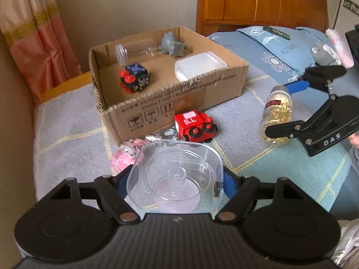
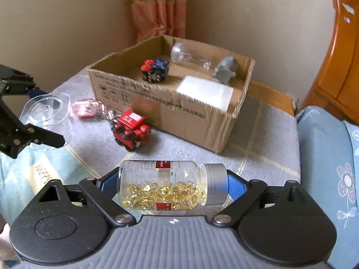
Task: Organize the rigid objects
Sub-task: 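Carry the clear container and capsule bottle into the box and open both tools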
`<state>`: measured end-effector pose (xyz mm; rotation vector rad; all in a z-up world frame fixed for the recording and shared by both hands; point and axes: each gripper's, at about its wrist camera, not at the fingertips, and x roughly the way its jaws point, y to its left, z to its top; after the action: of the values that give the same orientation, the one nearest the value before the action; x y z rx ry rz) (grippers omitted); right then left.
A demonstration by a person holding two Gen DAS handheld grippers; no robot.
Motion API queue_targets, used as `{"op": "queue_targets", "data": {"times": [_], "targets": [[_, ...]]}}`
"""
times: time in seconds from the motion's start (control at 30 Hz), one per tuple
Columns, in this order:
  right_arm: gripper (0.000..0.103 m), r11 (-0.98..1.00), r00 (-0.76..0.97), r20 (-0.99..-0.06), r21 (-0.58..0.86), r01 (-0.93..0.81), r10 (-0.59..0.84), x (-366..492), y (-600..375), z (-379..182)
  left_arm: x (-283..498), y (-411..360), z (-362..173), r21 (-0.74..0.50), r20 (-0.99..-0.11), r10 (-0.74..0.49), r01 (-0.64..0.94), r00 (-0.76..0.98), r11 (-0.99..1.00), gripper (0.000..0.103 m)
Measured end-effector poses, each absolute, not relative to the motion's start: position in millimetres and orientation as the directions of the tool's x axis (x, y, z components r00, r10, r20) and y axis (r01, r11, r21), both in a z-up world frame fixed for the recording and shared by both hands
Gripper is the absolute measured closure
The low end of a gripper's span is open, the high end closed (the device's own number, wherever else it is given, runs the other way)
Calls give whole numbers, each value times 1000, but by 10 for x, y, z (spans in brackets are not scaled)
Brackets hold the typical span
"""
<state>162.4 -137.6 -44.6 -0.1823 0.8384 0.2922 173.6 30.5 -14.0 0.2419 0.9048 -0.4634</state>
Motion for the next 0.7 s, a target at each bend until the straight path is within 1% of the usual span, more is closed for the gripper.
{"op": "queue_targets", "data": {"times": [0.33, 0.5, 0.7], "targets": [[7, 924, 683, -689, -47, -378, 244, 1797, -1352, 68, 1983, 303, 266, 40, -771, -278, 478, 574, 877, 26], [7, 939, 716, -658, -40, -343, 233, 2113, -1381, 236, 2273, 288, 451, 50, -738, -277, 460, 615, 887, 26], [7, 952, 730, -649, -26, -306, 217, 2565, -1426, 310, 2693, 206, 545, 70, -730, -265, 455, 630, 888, 26]]}}
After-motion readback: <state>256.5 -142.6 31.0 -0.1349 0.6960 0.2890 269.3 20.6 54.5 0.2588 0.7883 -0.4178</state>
